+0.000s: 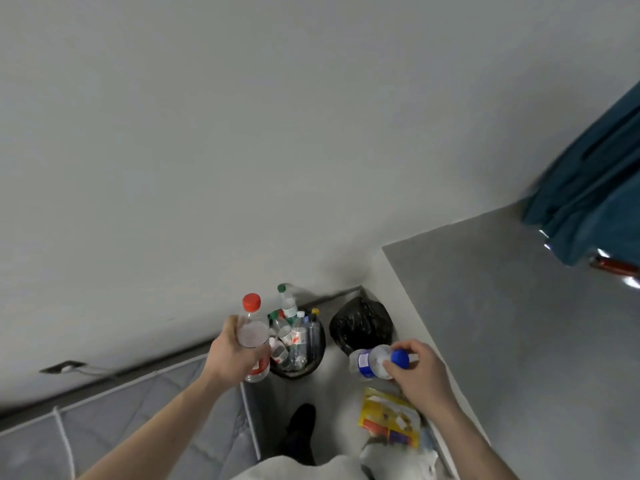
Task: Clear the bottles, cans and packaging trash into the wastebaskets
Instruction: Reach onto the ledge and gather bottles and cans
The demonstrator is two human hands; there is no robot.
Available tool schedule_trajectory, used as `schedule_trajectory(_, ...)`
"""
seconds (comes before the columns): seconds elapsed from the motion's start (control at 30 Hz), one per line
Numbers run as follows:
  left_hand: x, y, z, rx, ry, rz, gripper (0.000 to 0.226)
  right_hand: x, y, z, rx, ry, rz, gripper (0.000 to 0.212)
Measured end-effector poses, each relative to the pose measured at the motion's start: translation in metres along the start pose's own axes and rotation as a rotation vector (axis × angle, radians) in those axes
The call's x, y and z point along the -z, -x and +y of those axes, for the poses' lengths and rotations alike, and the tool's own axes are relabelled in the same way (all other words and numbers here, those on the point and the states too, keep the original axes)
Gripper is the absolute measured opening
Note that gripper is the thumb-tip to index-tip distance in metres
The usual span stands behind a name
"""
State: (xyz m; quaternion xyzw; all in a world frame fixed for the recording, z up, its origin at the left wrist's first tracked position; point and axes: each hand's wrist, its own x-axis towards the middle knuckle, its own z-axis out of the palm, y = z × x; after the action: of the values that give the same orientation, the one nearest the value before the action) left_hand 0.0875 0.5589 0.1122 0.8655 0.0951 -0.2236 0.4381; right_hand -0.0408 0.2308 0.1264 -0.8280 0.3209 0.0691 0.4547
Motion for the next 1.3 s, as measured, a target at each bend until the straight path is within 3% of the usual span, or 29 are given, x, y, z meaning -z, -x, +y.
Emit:
schedule_trajectory(0.3,-0.018,-0.023,-0.020,0.020,-0.060,-0.025,0.059,-0.012,0.013,0.017,-0.093,-0.017,0.025,0.031)
schedule_trajectory(0.6,-0.046,-0.043,-0.060,0.234,-0.019,0.026,0.053,-0.035,0.000,0.036,-0.121,-0.075,-0.078,0.026)
schedule_trajectory(0.7,-0.050,-0.055,-0.071,0.280,-0.078,0.024,0.059,-0.049,-0.012,0.034,-0.146,-0.119,-0.125,0.025)
schedule_trajectory(0.83,-0.055,-0.085,-0.082,0.290,-0.148,0.033,0.063,-0.064,-0.037,0.030,-0.181,-0.076,-0.152,0.027)
schedule_trajectory(1.13,-0.093,-0.175,-0.132,0.254,-0.180,-0.010,0.043,-0.114,-0.117,0.040,-0.265,0.007,-0.195,0.028)
schedule_trajectory(1.3,-0.120,-0.208,-0.160,0.270,-0.211,-0.053,0.049,-0.148,-0.168,0.063,-0.275,0.053,-0.230,0.028)
